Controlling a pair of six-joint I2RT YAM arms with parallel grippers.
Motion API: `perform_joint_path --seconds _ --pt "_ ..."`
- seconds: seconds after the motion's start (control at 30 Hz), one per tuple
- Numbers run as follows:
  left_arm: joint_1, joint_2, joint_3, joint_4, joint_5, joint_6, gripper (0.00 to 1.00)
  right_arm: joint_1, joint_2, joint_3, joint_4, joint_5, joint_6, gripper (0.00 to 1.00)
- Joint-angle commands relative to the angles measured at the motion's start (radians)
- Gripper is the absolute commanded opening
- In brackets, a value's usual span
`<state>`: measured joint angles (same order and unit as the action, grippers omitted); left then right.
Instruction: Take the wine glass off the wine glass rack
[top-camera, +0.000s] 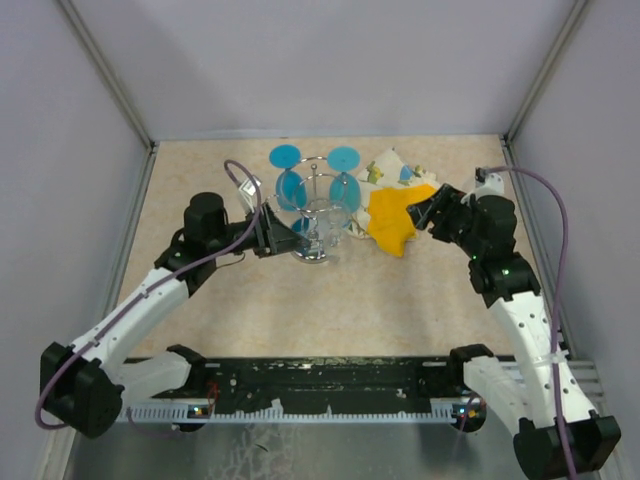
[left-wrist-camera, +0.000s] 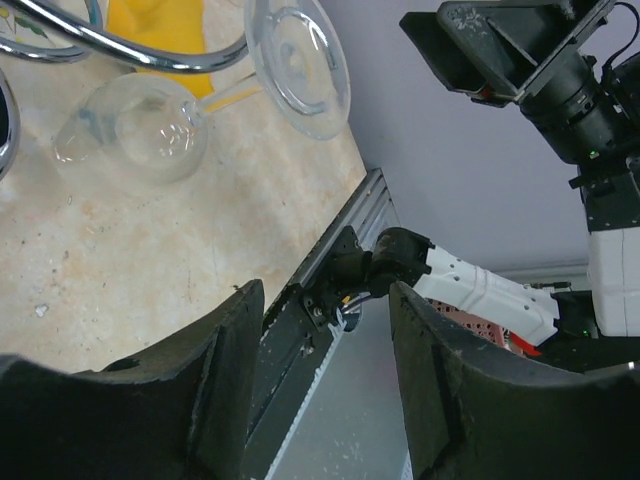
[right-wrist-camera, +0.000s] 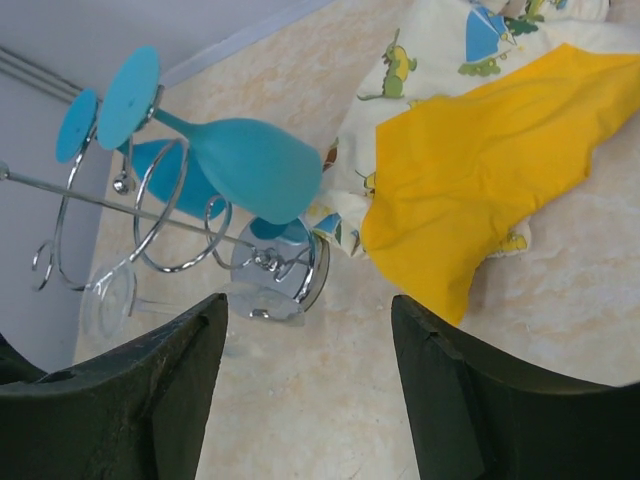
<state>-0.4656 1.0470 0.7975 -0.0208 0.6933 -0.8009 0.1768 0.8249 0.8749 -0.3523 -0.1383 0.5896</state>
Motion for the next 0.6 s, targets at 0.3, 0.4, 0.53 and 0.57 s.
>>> perform_joint_path --seconds 0.3,0.4,0.53,0.57 --pt "-0.07 0.225 0.145 0.194 -0.079 -0.05 0.58 0.006 -0.066 -0.022 -0.006 -0.009 -0.017 0.72" --pt "-0.07 0.242 0.18 0.149 -0.135 -0.016 0.58 0.005 -0.09 -0.023 -0.02 0.005 -0.022 0.74" --pt "-0.07 0.276 0.209 0.135 -0.155 -0.009 0.58 0.005 -0.113 -0.033 -0.021 0.016 -0.023 0.75" --pt "-0.071 0.287 0.214 0.133 -0.157 -0.01 0.57 0.005 -0.118 -0.036 -0.023 0.017 -0.023 0.75"
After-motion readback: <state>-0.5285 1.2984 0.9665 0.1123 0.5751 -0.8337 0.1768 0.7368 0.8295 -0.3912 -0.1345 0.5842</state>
